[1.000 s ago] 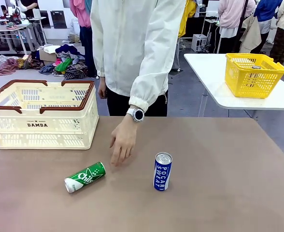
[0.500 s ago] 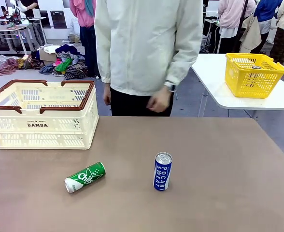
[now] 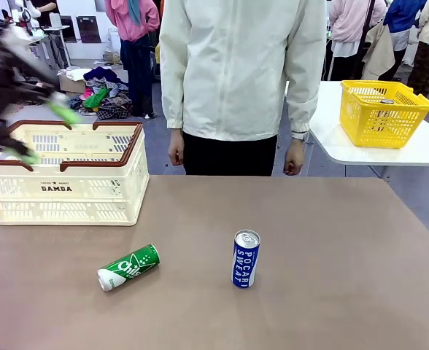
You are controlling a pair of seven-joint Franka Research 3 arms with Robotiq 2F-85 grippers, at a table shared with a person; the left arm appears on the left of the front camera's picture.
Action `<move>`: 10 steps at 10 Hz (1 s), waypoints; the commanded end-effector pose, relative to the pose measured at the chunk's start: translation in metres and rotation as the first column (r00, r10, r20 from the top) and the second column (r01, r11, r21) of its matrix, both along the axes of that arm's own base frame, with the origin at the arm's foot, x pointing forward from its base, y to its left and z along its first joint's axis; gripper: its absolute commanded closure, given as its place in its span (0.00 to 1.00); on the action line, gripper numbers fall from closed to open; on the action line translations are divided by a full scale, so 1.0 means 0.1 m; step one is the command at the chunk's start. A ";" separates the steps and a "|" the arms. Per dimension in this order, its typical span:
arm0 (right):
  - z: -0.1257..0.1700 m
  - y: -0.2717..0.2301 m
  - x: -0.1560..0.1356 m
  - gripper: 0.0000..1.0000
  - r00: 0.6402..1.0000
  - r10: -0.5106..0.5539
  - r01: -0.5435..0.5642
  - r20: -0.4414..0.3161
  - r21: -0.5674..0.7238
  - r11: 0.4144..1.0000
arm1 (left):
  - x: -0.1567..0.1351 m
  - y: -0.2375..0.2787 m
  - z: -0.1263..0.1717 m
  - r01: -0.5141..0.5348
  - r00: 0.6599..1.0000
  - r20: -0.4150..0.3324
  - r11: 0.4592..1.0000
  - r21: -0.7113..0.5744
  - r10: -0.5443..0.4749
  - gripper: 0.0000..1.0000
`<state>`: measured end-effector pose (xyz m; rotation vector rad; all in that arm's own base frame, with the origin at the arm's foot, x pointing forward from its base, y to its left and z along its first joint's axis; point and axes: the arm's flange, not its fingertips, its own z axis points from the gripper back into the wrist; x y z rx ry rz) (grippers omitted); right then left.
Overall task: Place the drinks into the Shopping basket.
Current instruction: Pick up one drink and place it into the Shopping basket.
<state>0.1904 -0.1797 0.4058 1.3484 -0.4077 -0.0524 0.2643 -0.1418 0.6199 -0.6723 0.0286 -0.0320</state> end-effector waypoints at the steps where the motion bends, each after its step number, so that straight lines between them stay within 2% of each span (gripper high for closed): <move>1: 0.07 0.00 0.02 0.00 1.000 -0.010 0.010 0.002 0.014 1.000 | 0.30 -0.90 -0.16 0.090 0.992 -0.101 0.991 0.099 -0.080 0.00; 3: 0.07 0.00 0.02 0.00 1.000 -0.010 0.010 0.002 0.014 1.000 | 0.37 -2.01 -0.41 0.205 0.975 -0.137 0.937 0.283 -0.172 0.00; 4: 0.07 0.00 0.02 0.00 1.000 -0.010 0.010 0.002 0.014 1.000 | 0.40 -2.40 -0.53 0.177 0.984 -0.085 0.919 0.352 -0.157 0.00; 5: 0.07 0.00 0.02 0.00 1.000 -0.010 0.010 0.002 0.014 1.000 | 0.48 -2.75 -0.66 0.152 0.988 -0.077 0.895 0.420 -0.132 0.00; 7: 0.07 0.00 0.02 0.00 1.000 -0.010 0.010 0.002 0.014 1.000 | 0.61 -3.20 -0.88 0.012 1.000 -0.012 0.846 0.533 -0.006 0.00; 8: 0.07 0.00 0.02 0.00 1.000 -0.010 0.010 0.002 0.014 1.000 | 0.63 -3.35 -1.03 0.008 1.000 -0.010 0.825 0.565 -0.003 0.00; 9: 0.07 0.00 0.02 0.00 1.000 -0.010 0.010 0.002 0.014 1.000 | 0.64 -3.45 -1.17 0.000 1.000 -0.017 0.830 0.557 0.012 0.00; 10: 0.07 0.00 0.02 0.00 1.000 -0.010 0.010 0.002 0.014 1.000 | 0.64 -3.54 -1.29 -0.027 1.000 0.019 0.837 0.546 0.020 0.00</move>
